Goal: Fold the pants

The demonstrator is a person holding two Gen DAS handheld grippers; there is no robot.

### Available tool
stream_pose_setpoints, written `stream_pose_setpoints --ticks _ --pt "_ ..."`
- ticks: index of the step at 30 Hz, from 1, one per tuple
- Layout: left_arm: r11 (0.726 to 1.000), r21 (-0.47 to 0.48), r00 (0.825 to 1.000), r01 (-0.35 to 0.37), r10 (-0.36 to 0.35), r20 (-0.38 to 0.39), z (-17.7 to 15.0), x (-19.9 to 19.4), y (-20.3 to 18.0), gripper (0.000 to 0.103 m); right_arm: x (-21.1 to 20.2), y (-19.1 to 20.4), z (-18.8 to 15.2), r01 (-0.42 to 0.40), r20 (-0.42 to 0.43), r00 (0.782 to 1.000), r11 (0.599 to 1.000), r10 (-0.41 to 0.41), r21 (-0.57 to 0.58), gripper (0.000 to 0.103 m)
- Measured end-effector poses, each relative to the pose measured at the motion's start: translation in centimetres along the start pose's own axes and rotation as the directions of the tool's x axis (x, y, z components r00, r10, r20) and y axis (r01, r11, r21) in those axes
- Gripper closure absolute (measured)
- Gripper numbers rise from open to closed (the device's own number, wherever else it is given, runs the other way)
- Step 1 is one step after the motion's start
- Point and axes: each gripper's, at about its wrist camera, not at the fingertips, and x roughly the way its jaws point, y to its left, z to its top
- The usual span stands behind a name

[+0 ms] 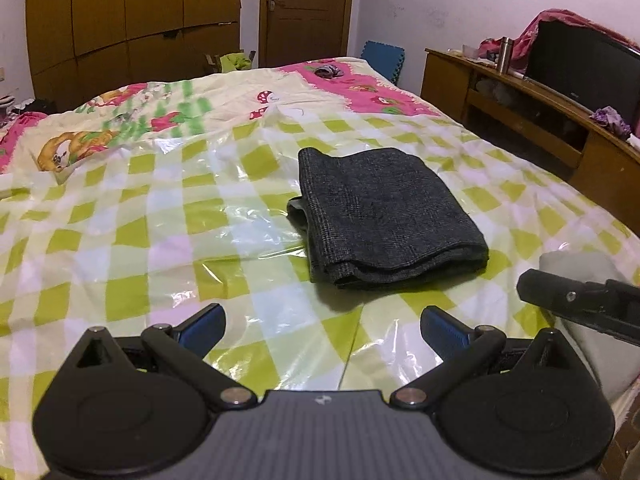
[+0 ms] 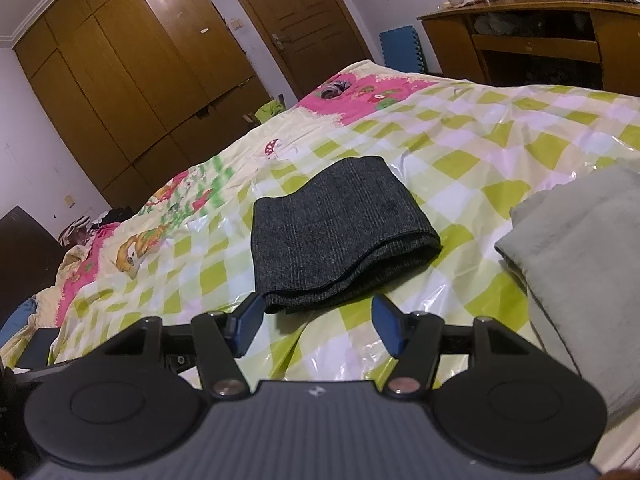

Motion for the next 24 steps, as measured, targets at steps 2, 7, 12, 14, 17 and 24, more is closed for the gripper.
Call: stream_pose_setpoints --ticks 2,7,12,14,17,24 --pt "1.000 -0.005 1.000 -0.004 0.004 -0.015 -0.1 0.4 0.1 0.000 0.0 -0.1 -0.1 0.002 -0.001 1.000 1.000 -0.002 0.001 0.039" --pt "0.999 -0.017 0.997 -0.028 0.027 -0.070 -0.5 1.4 0.4 0.000 -0.2 -0.2 -0.5 0.005 -0.015 1.000 1.000 -0.005 -0.002 0.039" --pt "0.999 -0.031 0.990 -0.036 0.031 -0.138 -1.1 2.5 0.5 0.000 0.0 0.0 -1.1 0.025 -0.041 0.999 0.999 -0.026 -0.020 0.038" --pt "0.999 -0.026 0.988 -0.032 0.027 -0.153 -1.3 2.7 0.4 0.000 0.2 0.2 -1.4 0.034 -0.060 0.998 0.999 -0.036 -0.031 0.037" --pt "0.999 -0.026 0.986 -0.032 0.027 -0.167 -1.4 2.8 0.3 0.000 0.6 0.2 -2.0 0.041 -0.092 0.995 0.998 -0.044 -0.036 0.037" --pt "0.999 -0.025 0.983 -0.033 0.028 -0.181 -1.6 2.9 0.2 0.000 1.0 0.3 -2.8 0.040 -0.124 0.991 0.998 -0.045 -0.040 0.036"
